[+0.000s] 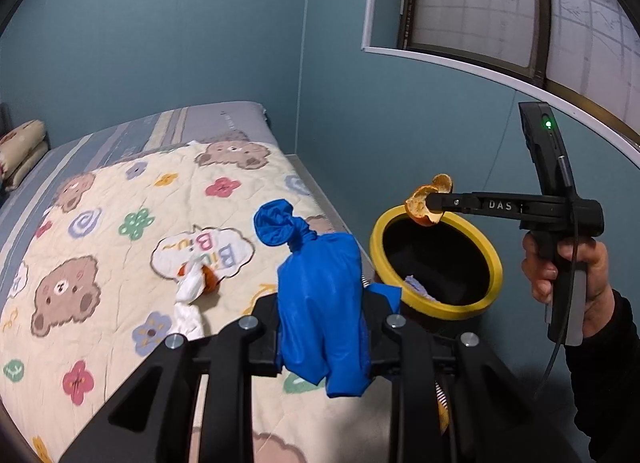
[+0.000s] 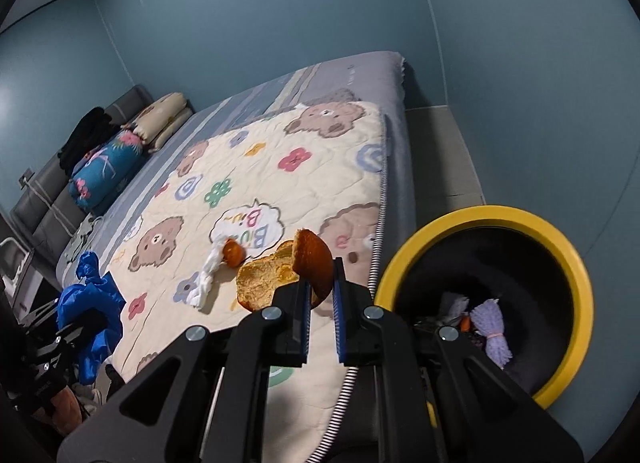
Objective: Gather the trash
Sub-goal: 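Carry blue glove and orange peel toward the yellow-rimmed bin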
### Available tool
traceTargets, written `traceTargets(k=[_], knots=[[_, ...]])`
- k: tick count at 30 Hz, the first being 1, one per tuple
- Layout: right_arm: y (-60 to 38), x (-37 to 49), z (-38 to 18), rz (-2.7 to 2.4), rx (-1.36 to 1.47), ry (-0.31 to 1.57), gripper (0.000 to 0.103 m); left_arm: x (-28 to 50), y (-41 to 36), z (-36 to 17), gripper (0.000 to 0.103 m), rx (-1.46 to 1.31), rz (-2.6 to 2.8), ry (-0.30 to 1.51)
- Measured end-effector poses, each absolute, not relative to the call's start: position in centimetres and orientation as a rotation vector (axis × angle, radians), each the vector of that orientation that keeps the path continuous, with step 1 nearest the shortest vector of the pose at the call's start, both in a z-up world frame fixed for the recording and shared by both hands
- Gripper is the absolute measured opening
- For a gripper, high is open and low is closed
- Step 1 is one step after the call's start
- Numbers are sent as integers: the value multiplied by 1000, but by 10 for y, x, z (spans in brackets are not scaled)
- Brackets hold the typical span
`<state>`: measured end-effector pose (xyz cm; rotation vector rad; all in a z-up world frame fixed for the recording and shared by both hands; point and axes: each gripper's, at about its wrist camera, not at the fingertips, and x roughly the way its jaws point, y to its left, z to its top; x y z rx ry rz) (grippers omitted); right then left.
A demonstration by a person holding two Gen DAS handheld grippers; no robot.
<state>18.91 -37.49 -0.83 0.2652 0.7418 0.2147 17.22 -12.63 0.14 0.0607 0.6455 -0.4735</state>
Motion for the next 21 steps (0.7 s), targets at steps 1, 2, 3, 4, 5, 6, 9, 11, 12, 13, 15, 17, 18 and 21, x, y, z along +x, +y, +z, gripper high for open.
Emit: traceTargets(k=[1,2,3,4,5,6,9,11,12,13,15,17,18,21], knots=[[-380,188,-8,207,268,739,9,174,-131,2,24,66,-481,645],[-384,188,-8,198,271,735,9,176,-138,3,24,75,-491,644],[-390,187,-7,186,275,732,9,178,-142,3,24,80,-499,643],[-395,187,-7,179,279,731,9,179,-147,3,24,84,-507,644],[-399,186,-7,172,283,730,9,181,-152,3,24,90,-517,644],[-405,186,-8,162,289,729,9,182,-157,2,24,95,-526,645],[-419,186,-9,136,302,726,9,188,-171,0,24,107,-550,650],[-429,186,-10,117,312,723,9,191,-180,-3,24,114,-560,653],[-432,185,-10,108,316,721,9,194,-184,-4,24,116,-565,657],[-436,186,-10,99,320,718,9,196,-188,-5,24,116,-571,660],[-444,186,-11,79,330,714,10,201,-198,-8,24,118,-583,667],[-450,186,-12,62,339,712,9,206,-205,-10,24,119,-593,674],[-454,187,-13,53,345,710,9,209,-209,-11,24,120,-602,679],[-463,189,-16,27,359,706,10,217,-223,-13,24,127,-619,685]])
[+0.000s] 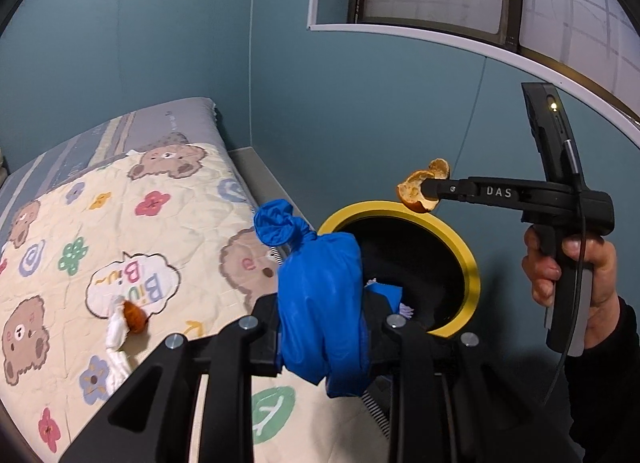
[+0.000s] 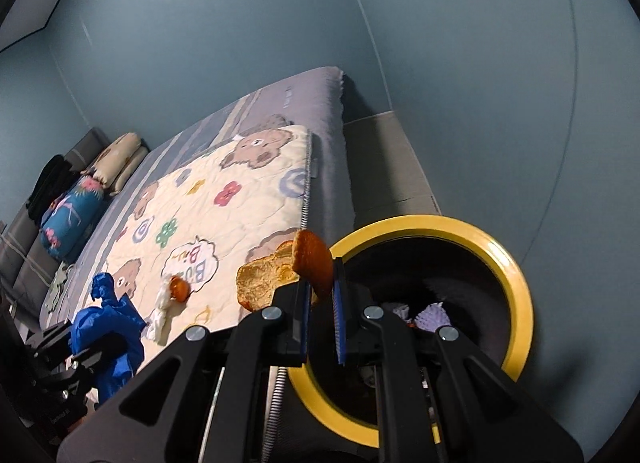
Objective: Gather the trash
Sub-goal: 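Carry blue glove and orange peel toward the yellow-rimmed bin, then open both tools over the bin to drop glove and orange peel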
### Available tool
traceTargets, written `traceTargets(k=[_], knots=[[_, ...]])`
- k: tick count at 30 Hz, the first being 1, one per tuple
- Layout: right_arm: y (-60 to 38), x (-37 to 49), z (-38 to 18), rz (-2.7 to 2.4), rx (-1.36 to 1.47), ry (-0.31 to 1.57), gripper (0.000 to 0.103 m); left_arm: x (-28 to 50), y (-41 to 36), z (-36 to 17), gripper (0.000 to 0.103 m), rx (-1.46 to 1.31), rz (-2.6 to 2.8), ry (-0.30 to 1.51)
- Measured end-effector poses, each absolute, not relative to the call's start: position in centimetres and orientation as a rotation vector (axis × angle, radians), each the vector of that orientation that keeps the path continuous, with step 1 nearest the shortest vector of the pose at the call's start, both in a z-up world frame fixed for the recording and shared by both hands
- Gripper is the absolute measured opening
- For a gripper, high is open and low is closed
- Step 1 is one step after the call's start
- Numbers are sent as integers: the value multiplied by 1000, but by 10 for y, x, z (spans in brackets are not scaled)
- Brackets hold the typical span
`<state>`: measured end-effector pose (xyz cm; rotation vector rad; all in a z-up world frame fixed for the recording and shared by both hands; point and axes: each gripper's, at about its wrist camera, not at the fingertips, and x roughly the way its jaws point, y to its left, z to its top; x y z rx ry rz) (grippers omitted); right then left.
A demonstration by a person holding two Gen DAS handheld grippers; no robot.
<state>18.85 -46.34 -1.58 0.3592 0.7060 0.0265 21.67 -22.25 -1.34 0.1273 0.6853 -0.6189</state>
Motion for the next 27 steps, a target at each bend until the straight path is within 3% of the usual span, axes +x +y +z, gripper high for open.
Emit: traceTargets(k=[27], knots=[[-512,216,-79,-110,434,784,10,285,-318,-88,24,91,-682,870]])
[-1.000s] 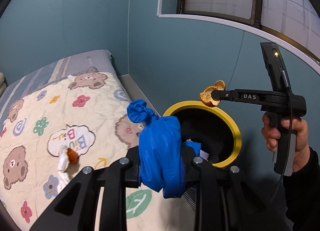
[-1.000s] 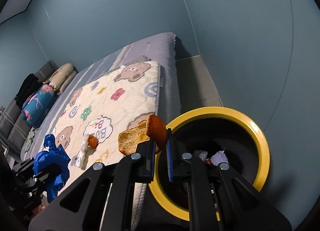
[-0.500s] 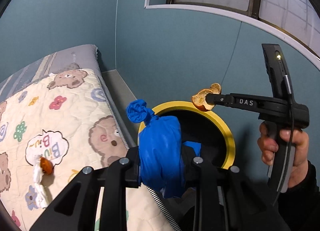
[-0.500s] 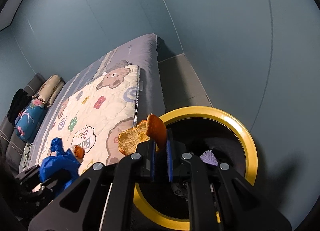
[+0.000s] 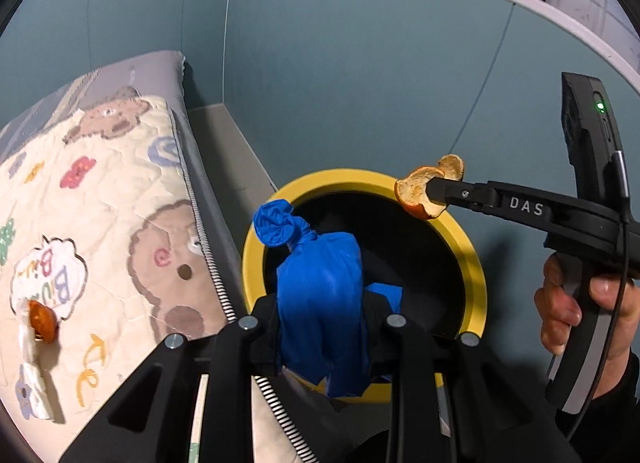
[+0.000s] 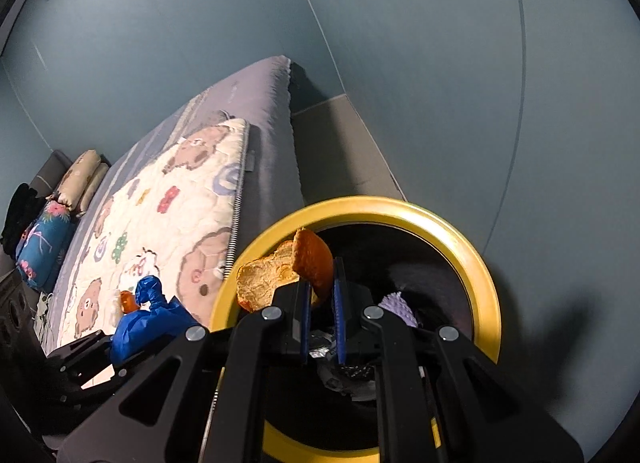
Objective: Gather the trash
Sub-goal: 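Open both tools over the bin to drop glove and orange peel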
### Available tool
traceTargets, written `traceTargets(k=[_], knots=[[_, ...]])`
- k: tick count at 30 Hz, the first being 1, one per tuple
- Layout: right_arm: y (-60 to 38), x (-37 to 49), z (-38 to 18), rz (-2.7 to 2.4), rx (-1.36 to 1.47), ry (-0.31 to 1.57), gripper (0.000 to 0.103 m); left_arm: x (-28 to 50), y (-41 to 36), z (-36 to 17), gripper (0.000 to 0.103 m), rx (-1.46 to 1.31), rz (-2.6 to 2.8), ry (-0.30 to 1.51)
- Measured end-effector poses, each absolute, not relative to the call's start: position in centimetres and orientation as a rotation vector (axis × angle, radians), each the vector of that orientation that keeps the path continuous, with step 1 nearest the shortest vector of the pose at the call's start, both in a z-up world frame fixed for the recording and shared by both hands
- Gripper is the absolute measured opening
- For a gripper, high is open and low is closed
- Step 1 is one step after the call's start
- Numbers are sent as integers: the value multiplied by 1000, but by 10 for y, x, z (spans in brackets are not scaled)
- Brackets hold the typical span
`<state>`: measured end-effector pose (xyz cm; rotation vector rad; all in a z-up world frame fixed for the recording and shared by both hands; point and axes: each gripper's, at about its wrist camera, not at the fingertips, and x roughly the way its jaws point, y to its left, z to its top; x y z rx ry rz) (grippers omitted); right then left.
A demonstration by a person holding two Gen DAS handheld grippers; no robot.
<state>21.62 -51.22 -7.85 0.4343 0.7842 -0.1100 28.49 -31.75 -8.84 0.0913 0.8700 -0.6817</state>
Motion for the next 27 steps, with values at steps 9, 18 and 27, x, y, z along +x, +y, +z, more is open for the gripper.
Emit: traceTargets(k=[9,18,27], knots=[[-522,227,-96,-141,456,808,11,299,-330,-109,24,85,-700,922],[-528,227,-94,-178,457,808,31,293,-336,-111,48,104,-714,924],[-524,219,-83,-195,455,793,43,286,-306,-99,81,87,-652,895]])
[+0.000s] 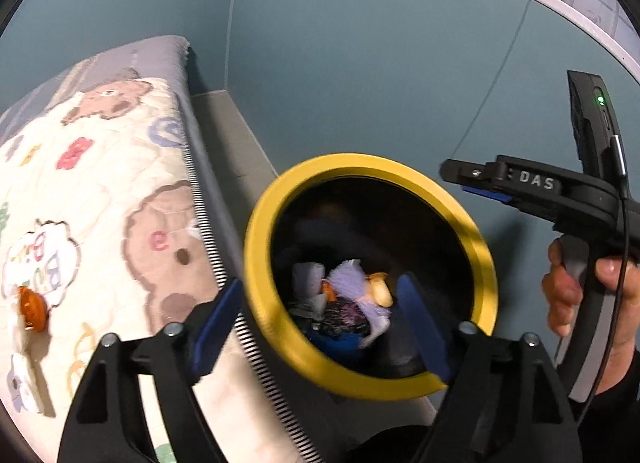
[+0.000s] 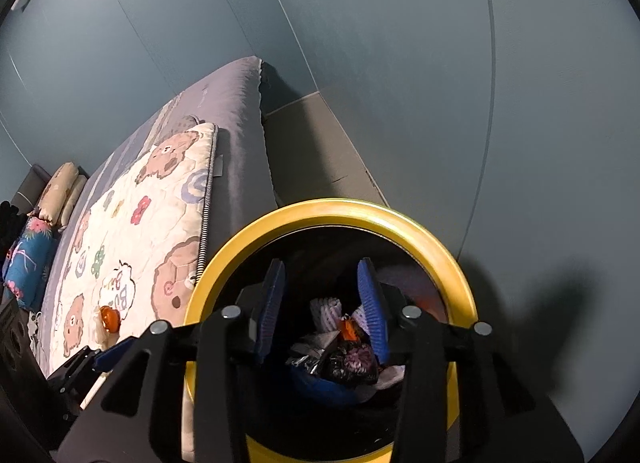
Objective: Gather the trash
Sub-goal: 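Open both tools over the bin to drop glove and orange peel, then move both open tools back over the white tissue and orange peel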
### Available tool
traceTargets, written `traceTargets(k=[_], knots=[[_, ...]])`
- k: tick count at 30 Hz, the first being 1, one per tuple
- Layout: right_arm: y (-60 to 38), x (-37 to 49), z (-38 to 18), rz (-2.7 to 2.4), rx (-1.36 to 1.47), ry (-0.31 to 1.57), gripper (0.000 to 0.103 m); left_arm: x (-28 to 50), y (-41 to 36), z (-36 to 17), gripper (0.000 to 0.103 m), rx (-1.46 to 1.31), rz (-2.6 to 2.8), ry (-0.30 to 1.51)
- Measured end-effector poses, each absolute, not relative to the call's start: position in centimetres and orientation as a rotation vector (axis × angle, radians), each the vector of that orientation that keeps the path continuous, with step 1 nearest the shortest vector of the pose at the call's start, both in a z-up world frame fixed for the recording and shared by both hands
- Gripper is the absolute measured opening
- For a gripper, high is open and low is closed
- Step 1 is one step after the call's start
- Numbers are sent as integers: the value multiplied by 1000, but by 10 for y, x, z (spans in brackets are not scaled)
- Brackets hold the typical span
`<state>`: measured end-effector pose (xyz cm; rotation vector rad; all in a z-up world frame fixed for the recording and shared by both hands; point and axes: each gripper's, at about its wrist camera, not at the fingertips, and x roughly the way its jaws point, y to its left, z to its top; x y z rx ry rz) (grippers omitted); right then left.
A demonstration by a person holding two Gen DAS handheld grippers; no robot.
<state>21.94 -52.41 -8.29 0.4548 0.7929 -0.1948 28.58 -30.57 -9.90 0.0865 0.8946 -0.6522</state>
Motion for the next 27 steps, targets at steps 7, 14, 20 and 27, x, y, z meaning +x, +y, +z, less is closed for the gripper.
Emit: traceTargets(k=[7,14,20,27], knots=[[-496,216,-77,-96,459,801,61,286,-253,-96,86,65,-547,875],[-440,219,-56,10,380,757,72,286,-192,-99,86,-5,-438,892],[-392,225,-38,63,303,729,78,284,-144,-101,86,-26,-339,870],[-338,247,-35,135,259,740,84,295,-84,-115,85,-56,-212,887]])
